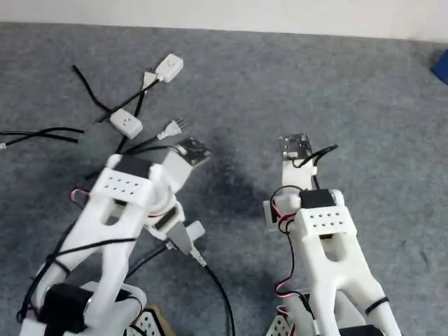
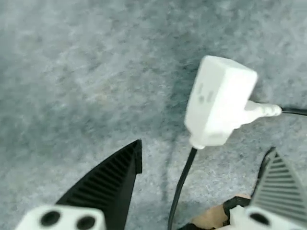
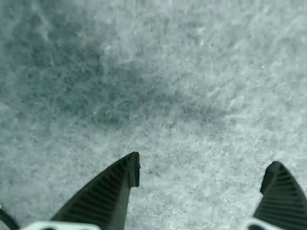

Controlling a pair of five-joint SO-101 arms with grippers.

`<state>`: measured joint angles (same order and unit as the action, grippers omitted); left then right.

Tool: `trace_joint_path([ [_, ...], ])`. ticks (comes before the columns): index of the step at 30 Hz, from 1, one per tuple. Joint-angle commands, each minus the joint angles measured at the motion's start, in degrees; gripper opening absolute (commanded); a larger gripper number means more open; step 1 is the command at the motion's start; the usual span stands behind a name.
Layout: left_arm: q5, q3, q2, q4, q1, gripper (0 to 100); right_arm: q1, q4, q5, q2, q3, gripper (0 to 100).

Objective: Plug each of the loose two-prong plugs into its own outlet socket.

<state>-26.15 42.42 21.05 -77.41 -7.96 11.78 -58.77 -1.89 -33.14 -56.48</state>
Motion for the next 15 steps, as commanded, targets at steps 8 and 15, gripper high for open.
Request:
trace_joint_path([
  [8,0.2,-0.9,-11.8,8.4,-7.1,28,-0.7,1.3,-0.6,0.0,0.3,38.3],
  [15,0.2,-7.5,-18.9,8.8,-6.8,25,-0.6,1.3,-0.6,0.0,0.3,38.3],
])
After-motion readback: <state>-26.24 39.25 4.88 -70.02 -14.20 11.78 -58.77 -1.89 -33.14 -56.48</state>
